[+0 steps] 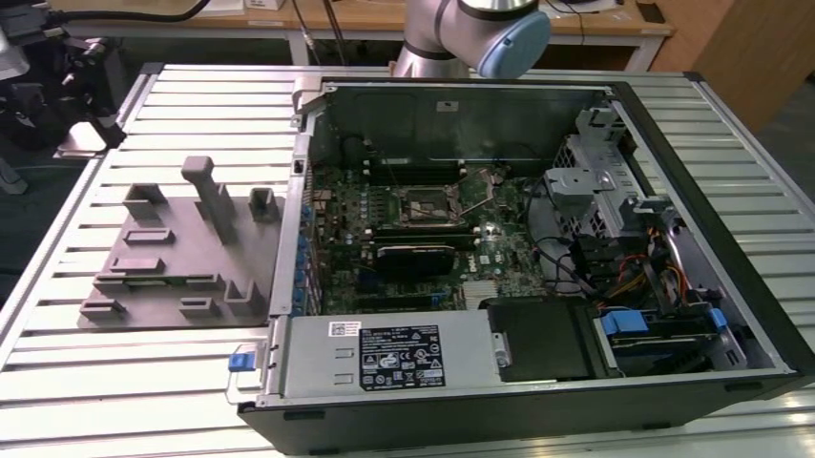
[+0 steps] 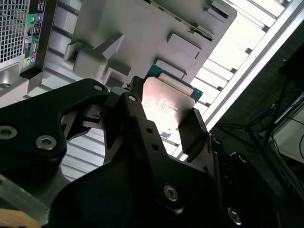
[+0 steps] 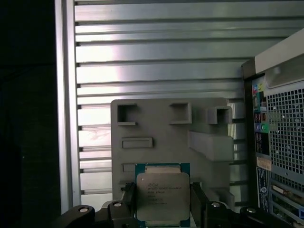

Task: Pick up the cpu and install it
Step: 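Pick up the cpu and move it towards the insertion slot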

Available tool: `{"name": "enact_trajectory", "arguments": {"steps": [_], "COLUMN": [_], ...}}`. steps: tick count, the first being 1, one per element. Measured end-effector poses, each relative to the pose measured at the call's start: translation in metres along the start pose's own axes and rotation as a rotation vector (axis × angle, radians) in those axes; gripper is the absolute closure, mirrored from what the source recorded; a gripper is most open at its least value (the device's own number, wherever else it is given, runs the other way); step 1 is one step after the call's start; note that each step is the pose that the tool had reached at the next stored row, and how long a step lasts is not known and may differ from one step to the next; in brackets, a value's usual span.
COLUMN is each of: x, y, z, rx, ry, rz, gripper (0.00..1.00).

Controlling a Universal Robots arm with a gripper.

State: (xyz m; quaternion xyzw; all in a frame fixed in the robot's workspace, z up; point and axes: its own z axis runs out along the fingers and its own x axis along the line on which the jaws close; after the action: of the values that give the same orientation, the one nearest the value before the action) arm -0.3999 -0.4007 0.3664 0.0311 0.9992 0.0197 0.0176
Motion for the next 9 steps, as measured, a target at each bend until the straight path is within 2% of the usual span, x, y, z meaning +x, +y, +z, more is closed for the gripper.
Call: {"name": "enact_trajectory", "arguments": {"steps": [9], "x": [-0.0088], "y": [0.0005], "z": [0.0003], "rx": [0.0000], "ry": [0.0000], "rz": [0.000], "gripper": [0.46]}}
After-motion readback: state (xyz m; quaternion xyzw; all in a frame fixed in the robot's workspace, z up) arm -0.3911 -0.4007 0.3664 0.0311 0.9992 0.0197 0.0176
